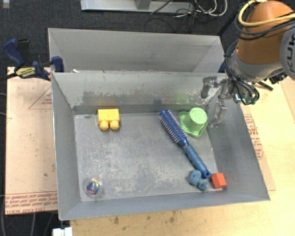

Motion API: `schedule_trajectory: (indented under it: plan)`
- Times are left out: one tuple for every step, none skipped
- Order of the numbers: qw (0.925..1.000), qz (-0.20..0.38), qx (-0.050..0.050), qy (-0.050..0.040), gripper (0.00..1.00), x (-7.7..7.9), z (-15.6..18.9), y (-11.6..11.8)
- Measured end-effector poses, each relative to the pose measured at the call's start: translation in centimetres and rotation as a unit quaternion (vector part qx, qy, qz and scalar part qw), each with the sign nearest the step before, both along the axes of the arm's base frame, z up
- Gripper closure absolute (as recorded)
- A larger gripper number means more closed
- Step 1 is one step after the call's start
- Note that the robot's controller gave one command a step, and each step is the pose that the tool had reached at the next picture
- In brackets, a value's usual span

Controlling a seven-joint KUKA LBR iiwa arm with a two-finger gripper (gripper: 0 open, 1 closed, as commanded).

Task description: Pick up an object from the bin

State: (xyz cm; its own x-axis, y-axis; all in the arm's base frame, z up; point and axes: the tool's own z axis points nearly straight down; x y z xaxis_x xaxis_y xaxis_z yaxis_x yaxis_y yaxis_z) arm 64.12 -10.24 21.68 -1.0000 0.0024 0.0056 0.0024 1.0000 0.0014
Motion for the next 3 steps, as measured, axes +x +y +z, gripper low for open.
schedule_trajectory:
  plan:
    - [0.9954, 0.096, 0.001, -0.0009, 0.0, -2.5, -11.7, 2.9]
    - [0.9408, 0.339, -0.002, -0.0081, 0.0, -3.7, -14.2, 2.5]
    - [0.9635, 0.268, 0.001, -0.0077, 0.0, 0.3, -13.8, 8.6]
